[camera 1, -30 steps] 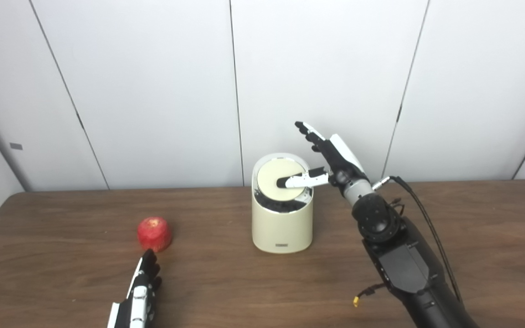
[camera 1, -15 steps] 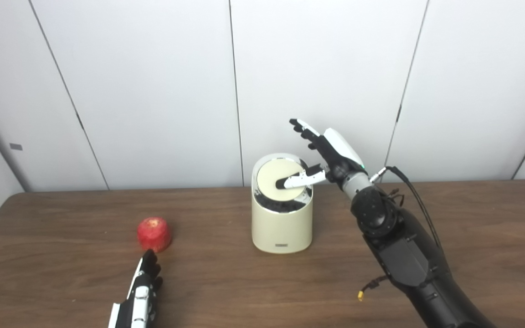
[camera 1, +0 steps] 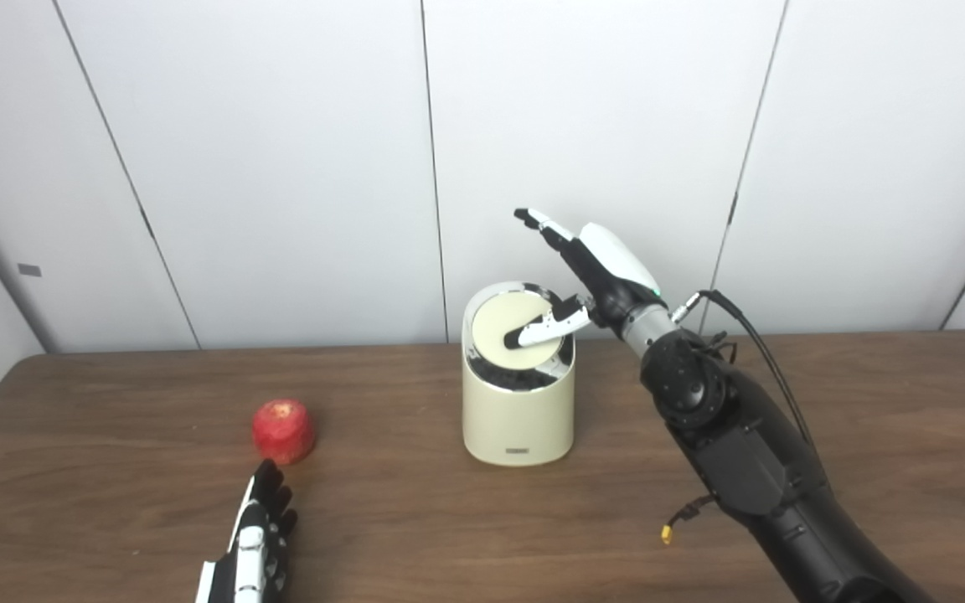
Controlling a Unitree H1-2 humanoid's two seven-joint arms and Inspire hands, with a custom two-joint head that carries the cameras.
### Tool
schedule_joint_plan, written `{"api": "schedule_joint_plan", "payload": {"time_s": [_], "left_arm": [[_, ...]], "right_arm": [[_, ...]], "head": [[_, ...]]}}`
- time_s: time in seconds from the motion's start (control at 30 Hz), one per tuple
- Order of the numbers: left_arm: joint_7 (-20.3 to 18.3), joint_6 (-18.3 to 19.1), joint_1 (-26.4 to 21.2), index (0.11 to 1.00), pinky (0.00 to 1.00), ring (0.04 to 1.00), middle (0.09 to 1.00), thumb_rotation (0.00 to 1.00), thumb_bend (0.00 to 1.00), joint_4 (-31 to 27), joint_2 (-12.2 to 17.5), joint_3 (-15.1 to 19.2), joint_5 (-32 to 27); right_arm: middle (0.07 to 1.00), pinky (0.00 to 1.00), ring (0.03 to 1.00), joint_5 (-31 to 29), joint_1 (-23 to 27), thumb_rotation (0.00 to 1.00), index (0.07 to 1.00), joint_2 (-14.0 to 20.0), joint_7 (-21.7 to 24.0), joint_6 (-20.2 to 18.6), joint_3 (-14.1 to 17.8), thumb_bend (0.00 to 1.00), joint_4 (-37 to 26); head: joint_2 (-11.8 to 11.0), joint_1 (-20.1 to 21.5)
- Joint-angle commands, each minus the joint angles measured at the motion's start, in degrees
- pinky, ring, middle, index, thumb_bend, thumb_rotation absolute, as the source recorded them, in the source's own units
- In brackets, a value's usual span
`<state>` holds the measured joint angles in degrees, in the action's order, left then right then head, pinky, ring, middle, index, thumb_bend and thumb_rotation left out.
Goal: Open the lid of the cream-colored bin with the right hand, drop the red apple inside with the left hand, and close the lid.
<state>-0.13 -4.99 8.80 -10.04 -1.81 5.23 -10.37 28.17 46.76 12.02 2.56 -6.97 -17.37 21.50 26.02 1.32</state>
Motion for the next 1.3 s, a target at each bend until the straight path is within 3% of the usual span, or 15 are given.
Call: {"api": "schedule_joint_plan", "payload": {"time_s": [0.0,0.2,0.3,0.47,0.57,0.6,0.73,0.93,1.07,1.27], "left_arm": [[-0.16,-0.12,0.47,1.0,1.0,1.0,1.0,0.95,0.5,0.34,-0.88,-0.26,-1.06],[-0.84,-0.97,0.24,1.0,1.0,1.0,1.0,0.96,0.48,1.15,-0.28,-0.34,-1.31],[-0.74,-0.8,0.13,1.0,1.0,1.0,1.0,0.94,0.48,1.37,-0.2,-0.17,-1.21],[-0.47,-0.5,0.04,1.0,1.0,1.0,1.0,0.93,0.48,1.32,-0.18,-0.07,-0.9],[-0.55,-0.5,0.04,1.0,1.0,1.0,1.0,0.92,0.47,1.29,-0.11,-0.03,-1.04],[-0.47,-0.24,0.1,1.0,1.0,1.0,1.0,0.92,0.47,1.05,-0.15,-0.05,-0.99],[-0.23,0.16,0.09,0.999,1.0,1.0,1.0,0.92,0.48,0.86,-0.01,0.02,-0.65],[-0.6,-0.24,-0.17,1.0,1.0,1.0,1.0,0.93,0.49,1.47,0.57,0.35,-1.25],[-0.35,0.28,-0.15,0.996,1.0,1.0,1.0,0.93,0.5,0.91,0.65,0.65,-1.18],[-0.92,1.14,-0.26,0.995,1.0,1.0,1.0,0.95,0.5,0.35,1.62,1.09,-1.85]], "right_arm": [[0.93,0.92,0.93,0.07,1.45,0.14,0.937,0.02,0.32,-0.6,0.76,0.93,0.17],[0.936,0.86,0.926,-9.48,-0.19,0.26,0.936,-3.28,0.42,-1.7,8.51,0.85,-4.29],[0.929,0.82,0.915,-13.48,-1.25,0.43,0.924,-4.61,0.66,-4.18,12.22,0.78,-7.68],[0.929,0.87,0.914,-19.84,-3.76,0.68,0.916,-5.78,1.19,-6.68,17.14,0.68,-12.31],[0.936,0.98,0.942,-23.68,-5.96,0.74,0.927,-6.15,1.85,-9.29,19.6,0.62,-15.5],[0.936,0.98,0.942,-24.6,-7.4,0.74,0.927,-6.07,1.93,-9.98,20.29,0.62,-17.1],[0.975,1.0,0.984,-26.59,-14.13,0.89,0.941,-3.82,3.73,-9.19,20.97,0.57,-21.79],[0.966,1.0,0.974,-28.27,-22.44,0.99,0.943,-1.68,3.96,-7.03,22.17,0.6,-24.3],[0.964,1.0,0.98,-30.26,-27.32,1.0,0.946,-1.2,4.08,-5.9,23.52,0.64,-26.04],[0.99,1.0,1.0,-34.9,-33.95,1.0,0.978,-1.74,5.09,-1.66,25.29,0.61,-27.95]], "head": [[0.05,0.01],[-0.08,0.34],[-0.13,0.48],[-0.07,0.65],[-0.01,0.87],[-0.03,0.99],[0.1,1.13],[0.42,1.99],[0.79,2.55],[1.46,4.53]]}}
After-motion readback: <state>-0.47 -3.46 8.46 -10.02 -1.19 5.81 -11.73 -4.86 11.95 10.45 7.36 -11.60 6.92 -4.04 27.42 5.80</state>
